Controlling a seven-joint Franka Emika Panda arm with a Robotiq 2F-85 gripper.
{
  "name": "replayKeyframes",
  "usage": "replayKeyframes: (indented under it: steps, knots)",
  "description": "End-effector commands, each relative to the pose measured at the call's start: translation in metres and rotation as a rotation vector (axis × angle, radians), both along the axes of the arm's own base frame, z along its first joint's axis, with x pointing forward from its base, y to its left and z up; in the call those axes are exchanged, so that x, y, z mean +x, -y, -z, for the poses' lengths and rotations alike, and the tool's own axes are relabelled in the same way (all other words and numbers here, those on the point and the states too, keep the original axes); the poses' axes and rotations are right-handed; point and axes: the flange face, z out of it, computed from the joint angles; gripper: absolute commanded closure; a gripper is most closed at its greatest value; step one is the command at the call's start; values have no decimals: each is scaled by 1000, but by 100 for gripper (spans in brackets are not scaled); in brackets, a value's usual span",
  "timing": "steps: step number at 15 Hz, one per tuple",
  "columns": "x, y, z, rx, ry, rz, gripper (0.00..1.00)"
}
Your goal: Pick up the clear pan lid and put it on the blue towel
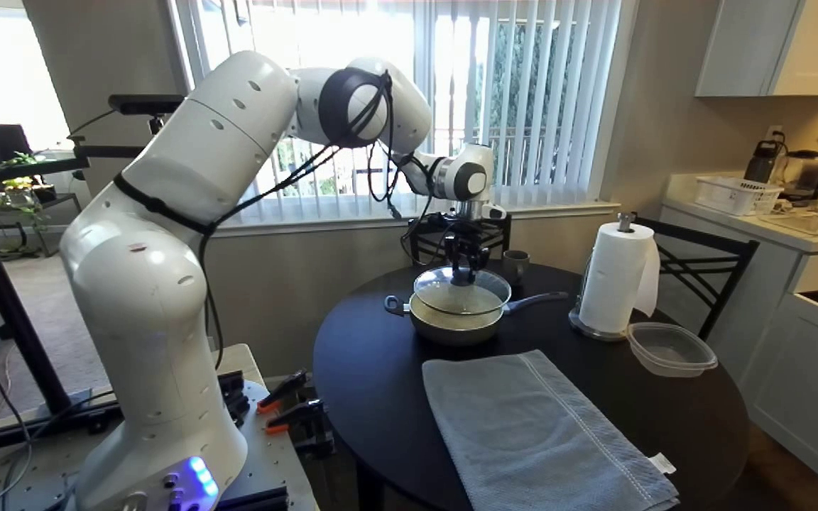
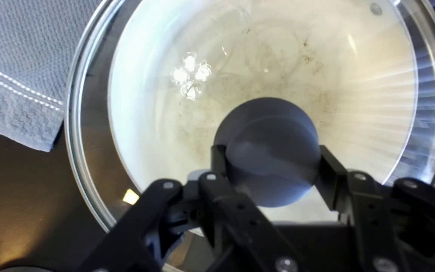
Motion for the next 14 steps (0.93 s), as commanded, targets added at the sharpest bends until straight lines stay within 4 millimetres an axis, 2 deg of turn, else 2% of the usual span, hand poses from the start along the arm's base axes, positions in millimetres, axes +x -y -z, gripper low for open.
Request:
replayKeyframes:
  steps: [1, 5, 7, 10, 14]
  knots:
    - [-17, 31, -40, -17, 23, 74, 67]
    - [-32, 94, -51, -30, 17, 163, 67]
    - [-40, 129, -51, -38, 16, 208, 67]
    - [-55, 177, -42, -31, 12, 280, 67]
    - [-81, 235, -9, 4, -11, 397, 67]
